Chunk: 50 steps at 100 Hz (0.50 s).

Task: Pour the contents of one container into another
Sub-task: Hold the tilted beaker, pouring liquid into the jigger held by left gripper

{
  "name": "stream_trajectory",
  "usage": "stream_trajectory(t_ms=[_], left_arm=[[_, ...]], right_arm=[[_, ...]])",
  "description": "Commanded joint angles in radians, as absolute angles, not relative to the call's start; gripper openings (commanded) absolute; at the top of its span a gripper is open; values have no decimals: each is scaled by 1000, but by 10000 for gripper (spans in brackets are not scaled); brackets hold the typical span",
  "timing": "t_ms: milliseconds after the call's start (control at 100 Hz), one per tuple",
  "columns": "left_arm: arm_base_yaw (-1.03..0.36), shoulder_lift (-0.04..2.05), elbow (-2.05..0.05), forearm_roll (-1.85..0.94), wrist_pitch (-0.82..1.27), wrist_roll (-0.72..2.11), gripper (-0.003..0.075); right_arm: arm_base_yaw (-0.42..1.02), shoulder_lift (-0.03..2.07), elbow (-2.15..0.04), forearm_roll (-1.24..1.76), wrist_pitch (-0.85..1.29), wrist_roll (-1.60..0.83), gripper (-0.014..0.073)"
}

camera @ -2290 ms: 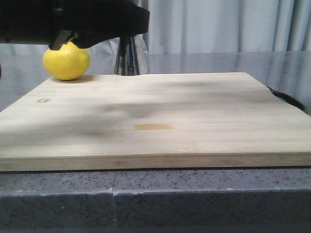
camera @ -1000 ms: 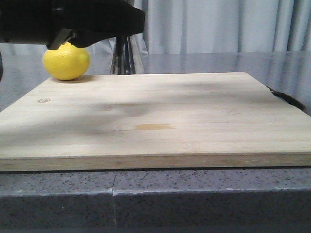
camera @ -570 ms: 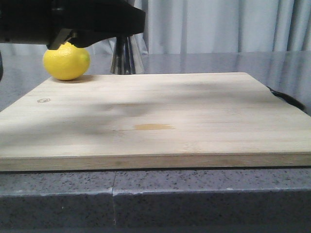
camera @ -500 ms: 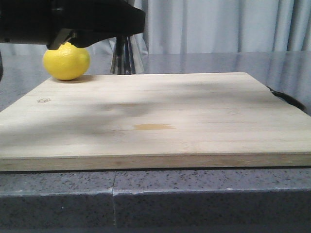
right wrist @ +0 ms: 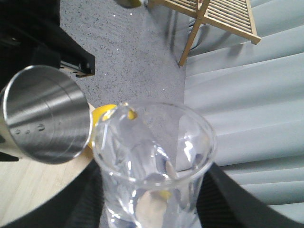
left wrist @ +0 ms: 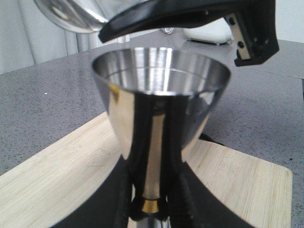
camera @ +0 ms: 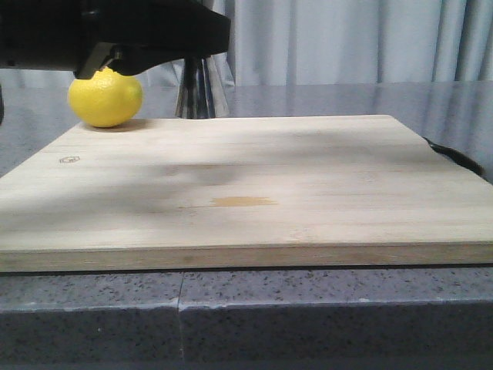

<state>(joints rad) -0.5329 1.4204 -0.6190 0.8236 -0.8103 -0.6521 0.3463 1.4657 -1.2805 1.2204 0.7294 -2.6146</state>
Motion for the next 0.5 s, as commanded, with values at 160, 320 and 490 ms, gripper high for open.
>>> stream_trajectory(t_ms=[160,320,490], left_arm=[[-531,1386,-649,789,-877,-664,-19],[-531,1386,-649,789,-877,-664,-19],[-531,1386,-649,789,-877,-664,-19]], right_arm=[[348,1421,-1316,1273,712,-2632,225],[351,1421,-1316,1273,712,-2668,225],[354,1421,-1316,1273,712,-2673,225]])
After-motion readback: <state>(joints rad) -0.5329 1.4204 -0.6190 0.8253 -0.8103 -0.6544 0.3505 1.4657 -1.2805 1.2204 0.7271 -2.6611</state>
